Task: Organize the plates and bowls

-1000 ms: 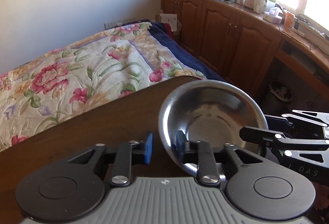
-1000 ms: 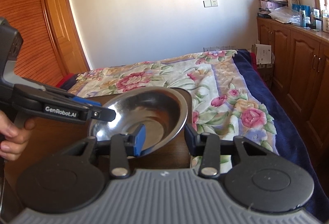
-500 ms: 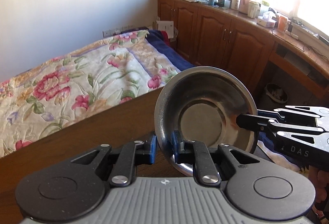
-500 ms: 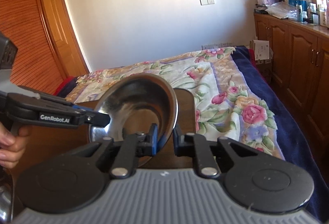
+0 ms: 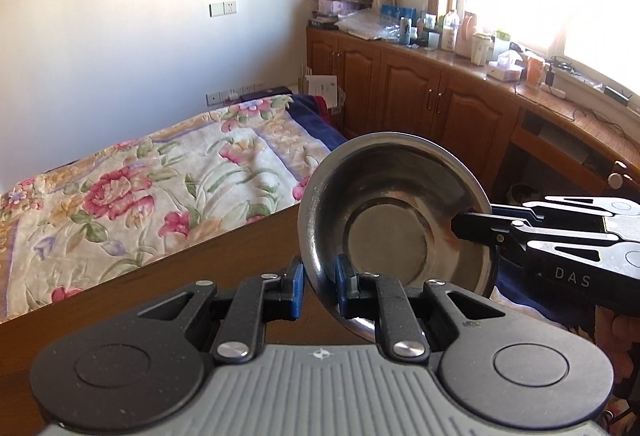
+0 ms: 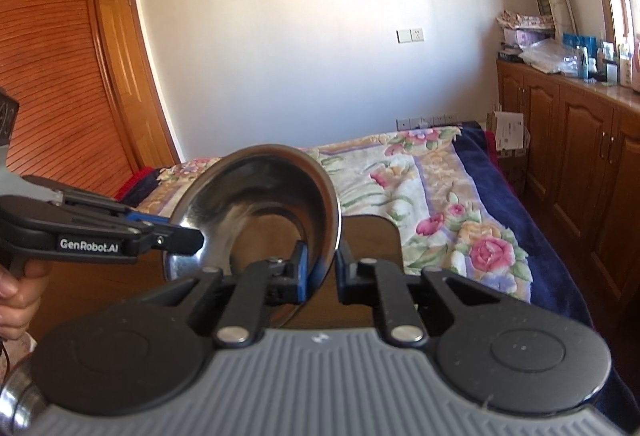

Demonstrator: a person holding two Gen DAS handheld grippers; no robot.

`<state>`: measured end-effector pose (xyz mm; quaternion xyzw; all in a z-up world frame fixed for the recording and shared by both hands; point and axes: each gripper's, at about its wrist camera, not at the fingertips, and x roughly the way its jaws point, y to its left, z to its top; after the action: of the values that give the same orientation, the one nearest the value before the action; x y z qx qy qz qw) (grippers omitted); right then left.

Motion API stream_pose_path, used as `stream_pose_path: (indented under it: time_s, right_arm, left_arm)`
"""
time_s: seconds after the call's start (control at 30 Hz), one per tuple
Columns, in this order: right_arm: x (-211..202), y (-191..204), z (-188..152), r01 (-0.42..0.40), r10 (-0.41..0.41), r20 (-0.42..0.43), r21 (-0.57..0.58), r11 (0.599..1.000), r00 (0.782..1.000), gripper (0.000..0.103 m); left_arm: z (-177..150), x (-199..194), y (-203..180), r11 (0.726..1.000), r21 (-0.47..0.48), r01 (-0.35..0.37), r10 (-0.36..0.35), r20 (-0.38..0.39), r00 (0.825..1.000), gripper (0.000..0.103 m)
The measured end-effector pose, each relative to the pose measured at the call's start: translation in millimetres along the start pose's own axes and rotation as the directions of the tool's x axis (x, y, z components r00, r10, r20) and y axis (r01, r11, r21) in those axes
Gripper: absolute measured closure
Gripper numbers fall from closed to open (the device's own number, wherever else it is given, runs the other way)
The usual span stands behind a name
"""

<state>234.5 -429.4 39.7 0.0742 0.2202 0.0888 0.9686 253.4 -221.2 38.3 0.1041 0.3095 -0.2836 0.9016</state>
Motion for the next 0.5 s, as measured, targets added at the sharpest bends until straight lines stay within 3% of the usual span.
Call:
stream_pose_path:
  time_s: [0.5]
  right_arm:
    - [-29.0, 43.9, -5.2, -0.015, 0.017, 0.024, -0.051, 0.999, 1.000, 0.087]
  left_arm:
    - [-47.8, -68.8, 19.0, 1.000, -0.031, 0.007, -0.005, 0.056, 0.998, 0.085]
